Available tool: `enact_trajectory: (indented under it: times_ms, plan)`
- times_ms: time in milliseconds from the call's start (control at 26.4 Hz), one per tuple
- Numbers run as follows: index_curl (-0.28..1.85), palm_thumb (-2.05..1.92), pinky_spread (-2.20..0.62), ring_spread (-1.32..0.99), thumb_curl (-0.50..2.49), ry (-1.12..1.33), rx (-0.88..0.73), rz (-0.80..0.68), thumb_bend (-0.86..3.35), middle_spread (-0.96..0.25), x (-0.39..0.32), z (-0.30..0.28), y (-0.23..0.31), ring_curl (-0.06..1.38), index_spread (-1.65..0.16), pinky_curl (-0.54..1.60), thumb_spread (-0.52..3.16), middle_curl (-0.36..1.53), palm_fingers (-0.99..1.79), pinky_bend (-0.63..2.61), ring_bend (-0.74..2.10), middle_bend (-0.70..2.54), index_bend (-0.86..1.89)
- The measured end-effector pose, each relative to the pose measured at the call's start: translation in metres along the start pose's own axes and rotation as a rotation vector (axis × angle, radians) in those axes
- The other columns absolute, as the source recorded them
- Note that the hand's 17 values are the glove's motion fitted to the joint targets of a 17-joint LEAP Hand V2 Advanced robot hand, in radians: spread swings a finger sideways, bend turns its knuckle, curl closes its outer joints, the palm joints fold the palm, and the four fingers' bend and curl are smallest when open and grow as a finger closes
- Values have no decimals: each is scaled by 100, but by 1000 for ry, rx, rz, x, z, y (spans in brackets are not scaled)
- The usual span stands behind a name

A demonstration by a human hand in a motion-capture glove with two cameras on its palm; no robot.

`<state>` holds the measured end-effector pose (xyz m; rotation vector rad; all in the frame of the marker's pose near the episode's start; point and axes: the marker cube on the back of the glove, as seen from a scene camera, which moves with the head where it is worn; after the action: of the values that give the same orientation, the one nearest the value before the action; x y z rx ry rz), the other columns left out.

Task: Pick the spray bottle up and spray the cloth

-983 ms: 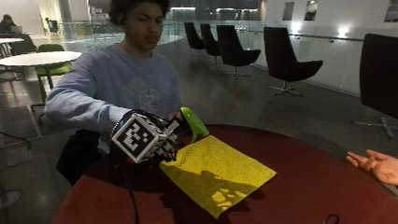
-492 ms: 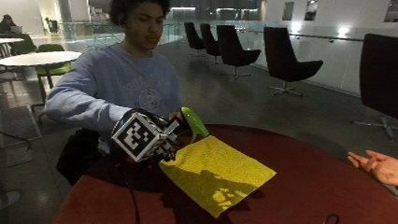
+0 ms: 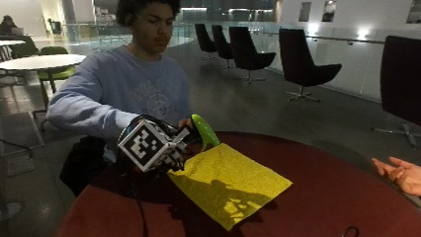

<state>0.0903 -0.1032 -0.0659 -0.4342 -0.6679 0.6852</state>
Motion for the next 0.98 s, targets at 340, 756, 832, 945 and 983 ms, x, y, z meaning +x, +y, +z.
enact_trajectory:
  times_ms: [340, 756, 832, 945, 983]
  plan:
    - [40, 98, 26, 0, 71, 9, -12, 8, -3, -9, 2, 8, 1, 39, -22, 34, 64, 47, 106, 19, 33, 20, 14]
    - [40, 98, 26, 0, 72, 19, -13, -6, -3, -9, 1, 10, 0, 39, -22, 34, 64, 47, 106, 19, 33, 20, 14]
    - [40, 98, 26, 0, 72, -11, -11, -23, -3, -9, -4, 12, 1, 39, -22, 34, 64, 47, 106, 19, 33, 20, 14]
    - [40, 98, 26, 0, 72, -42, 24, -87, -3, -9, -13, 13, 1, 39, -23, 34, 64, 48, 106, 19, 33, 21, 14]
    - [40, 98, 26, 0, 72, -50, 39, -117, -3, -9, -18, 13, 1, 39, -23, 34, 64, 48, 106, 19, 33, 21, 14]
